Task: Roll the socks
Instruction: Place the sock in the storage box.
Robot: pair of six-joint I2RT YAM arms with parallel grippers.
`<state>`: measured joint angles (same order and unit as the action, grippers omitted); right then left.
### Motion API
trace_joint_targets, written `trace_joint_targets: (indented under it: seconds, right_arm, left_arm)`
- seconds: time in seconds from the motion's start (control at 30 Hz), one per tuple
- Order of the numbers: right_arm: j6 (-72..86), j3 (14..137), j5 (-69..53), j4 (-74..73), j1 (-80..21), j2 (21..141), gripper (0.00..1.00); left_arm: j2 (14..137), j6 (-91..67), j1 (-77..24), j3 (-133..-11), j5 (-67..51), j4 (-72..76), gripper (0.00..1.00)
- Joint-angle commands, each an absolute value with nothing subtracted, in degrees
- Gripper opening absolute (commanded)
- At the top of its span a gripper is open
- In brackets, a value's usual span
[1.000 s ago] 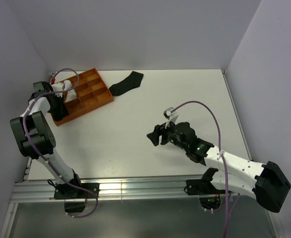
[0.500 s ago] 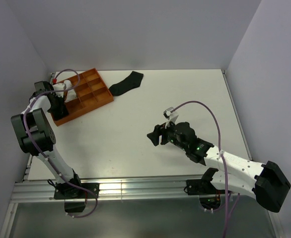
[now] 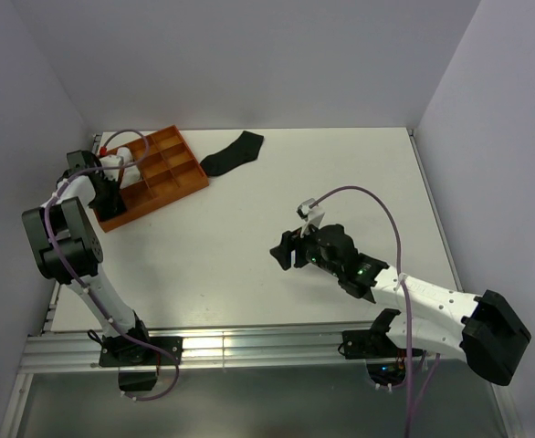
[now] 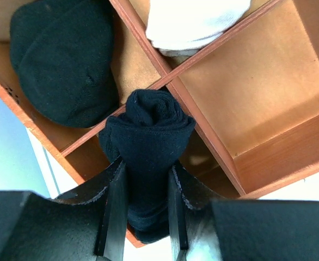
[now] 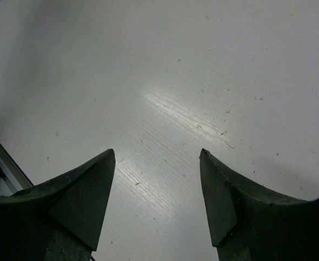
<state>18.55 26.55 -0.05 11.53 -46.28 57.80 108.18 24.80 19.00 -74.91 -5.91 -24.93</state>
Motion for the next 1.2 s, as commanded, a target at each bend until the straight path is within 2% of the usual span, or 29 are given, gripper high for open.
trace_joint_targets:
  seconds: [0.0,0.3,0.53,0.7,1.17]
  right_arm:
    - [17.6,28.0,0.3,12.5,-46.8,58.8,0.70]
    - [17.5,28.0,0.3,12.7,-46.8,59.2,0.70]
    - [17.4,28.2,0.3,12.6,-46.8,59.5,0.70]
    - [17.4,28.2,0.3,12.5,-46.8,59.2,0.70]
    - [17.5,28.3,-1.2,12.1,-46.8,58.3,0.70]
  left_arm:
    - [109.4,26.0,18.7,-75.8,-4.5,-27.2,0.02]
    - [111.8,26.3,18.1,-79.8,-3.7,-28.3,0.12]
    - [112.9,26.4,17.4,-80.6,-3.3,-30.2,0.16]
    - [110.1,25.8,17.3,-78.6,-3.3,-30.1,0.24]
    - [106.6,25.3,17.6,-79.0,-5.5,-31.4,0.35]
